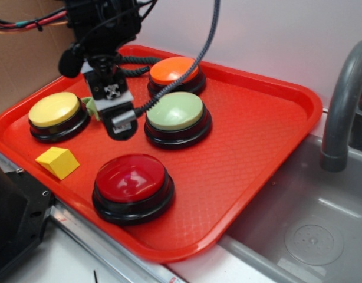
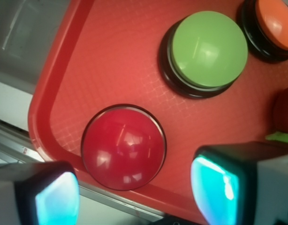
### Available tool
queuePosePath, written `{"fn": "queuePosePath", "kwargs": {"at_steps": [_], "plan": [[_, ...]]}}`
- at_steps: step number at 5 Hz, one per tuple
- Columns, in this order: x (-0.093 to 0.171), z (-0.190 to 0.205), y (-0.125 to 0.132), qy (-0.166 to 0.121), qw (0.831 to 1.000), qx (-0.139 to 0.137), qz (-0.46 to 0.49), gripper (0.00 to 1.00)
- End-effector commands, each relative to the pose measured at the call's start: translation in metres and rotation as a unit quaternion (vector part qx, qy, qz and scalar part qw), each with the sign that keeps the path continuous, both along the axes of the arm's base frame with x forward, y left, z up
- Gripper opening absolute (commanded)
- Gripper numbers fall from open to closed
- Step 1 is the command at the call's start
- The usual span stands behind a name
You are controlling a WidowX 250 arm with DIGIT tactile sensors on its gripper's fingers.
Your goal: Push the red button.
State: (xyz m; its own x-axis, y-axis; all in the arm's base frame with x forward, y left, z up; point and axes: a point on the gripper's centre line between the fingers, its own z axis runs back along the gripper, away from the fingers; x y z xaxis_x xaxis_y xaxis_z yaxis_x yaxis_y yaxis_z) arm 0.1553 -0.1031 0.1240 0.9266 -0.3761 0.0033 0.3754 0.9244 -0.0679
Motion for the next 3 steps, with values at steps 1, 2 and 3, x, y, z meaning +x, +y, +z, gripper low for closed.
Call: {"fn": "queuePosePath", "kwargs": {"at_steps": [1, 2, 3], "plan": [[-0.0032, -0.0021, 0.0038, 0.001, 1.0, -0.006, 0.014, 1.0], [-0.0035, -0.002, 0.0035, 0.002, 1.0, -0.003, 0.014, 1.0], [-0.006, -0.0026, 0.0039, -0.007, 1.0, -0.002, 0.029, 1.0]]}}
